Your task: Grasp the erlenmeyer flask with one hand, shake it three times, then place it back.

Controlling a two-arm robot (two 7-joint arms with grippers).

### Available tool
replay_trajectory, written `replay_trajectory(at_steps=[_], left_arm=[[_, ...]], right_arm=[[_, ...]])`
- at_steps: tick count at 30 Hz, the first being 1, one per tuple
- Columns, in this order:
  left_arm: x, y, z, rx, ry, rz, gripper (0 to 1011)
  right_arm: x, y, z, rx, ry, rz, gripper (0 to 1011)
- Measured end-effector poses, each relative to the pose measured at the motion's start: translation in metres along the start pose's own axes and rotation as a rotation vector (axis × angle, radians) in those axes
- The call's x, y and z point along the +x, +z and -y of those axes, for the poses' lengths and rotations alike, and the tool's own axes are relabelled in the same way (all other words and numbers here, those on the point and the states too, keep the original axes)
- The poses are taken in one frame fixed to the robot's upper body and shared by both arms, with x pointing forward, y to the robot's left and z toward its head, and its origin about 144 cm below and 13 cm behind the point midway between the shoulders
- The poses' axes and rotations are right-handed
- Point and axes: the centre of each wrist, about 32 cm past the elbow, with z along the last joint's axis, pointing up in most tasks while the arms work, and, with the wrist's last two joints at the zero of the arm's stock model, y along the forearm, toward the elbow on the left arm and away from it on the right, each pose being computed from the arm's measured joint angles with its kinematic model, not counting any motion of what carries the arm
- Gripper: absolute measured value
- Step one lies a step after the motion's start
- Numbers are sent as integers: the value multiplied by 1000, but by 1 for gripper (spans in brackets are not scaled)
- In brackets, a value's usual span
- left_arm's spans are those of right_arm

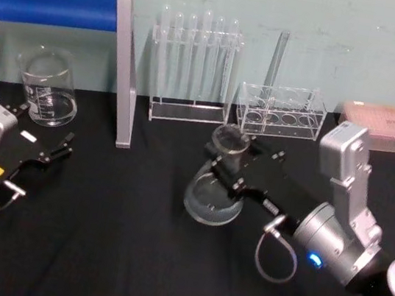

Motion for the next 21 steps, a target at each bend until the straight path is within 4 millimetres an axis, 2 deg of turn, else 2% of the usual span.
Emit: replay_trajectory(at_steps=[2,12,21], left_arm=[[0,0,0,0,0,0,1001],[0,0,0,0,0,0,1001],[0,0,0,0,0,0,1001]], right_arm=[[12,-1,0,-2,-52,8,450],[43,-3,3,-13,-196,33,450],[60,-5,6,-20,-272,47,450]])
